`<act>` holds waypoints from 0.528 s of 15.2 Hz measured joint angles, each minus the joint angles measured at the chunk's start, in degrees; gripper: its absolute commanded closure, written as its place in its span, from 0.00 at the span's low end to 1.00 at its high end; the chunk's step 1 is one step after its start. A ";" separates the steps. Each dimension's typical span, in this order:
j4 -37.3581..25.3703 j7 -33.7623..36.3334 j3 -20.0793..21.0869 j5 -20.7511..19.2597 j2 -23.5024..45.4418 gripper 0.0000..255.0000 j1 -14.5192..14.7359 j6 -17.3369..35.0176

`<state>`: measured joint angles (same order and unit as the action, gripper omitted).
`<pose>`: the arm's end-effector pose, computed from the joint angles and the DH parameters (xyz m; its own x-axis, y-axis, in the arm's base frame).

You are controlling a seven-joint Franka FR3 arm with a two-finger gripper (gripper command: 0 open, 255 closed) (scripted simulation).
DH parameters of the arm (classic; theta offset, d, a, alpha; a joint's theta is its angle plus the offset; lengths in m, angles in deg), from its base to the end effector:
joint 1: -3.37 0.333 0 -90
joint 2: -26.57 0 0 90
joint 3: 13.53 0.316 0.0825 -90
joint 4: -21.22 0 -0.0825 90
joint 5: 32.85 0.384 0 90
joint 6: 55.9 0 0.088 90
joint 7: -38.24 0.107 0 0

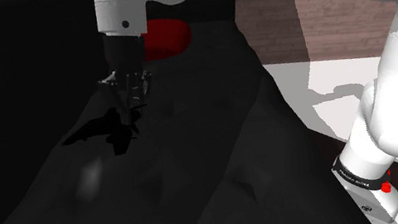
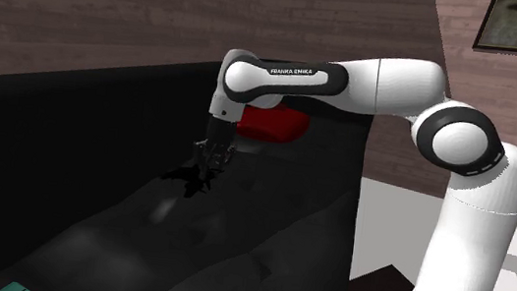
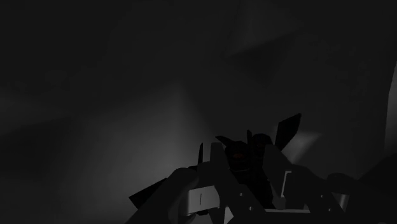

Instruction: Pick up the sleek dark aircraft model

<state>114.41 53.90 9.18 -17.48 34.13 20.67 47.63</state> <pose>0.4594 0.3976 0.5522 0.9313 0.3622 -0.0381 0.3334 -0.8901 -0.3108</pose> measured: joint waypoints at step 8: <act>-6.93 1.78 0.05 -0.63 0.83 1.00 0.13 -5.91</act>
<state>107.47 55.68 9.23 -18.12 34.96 20.80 41.73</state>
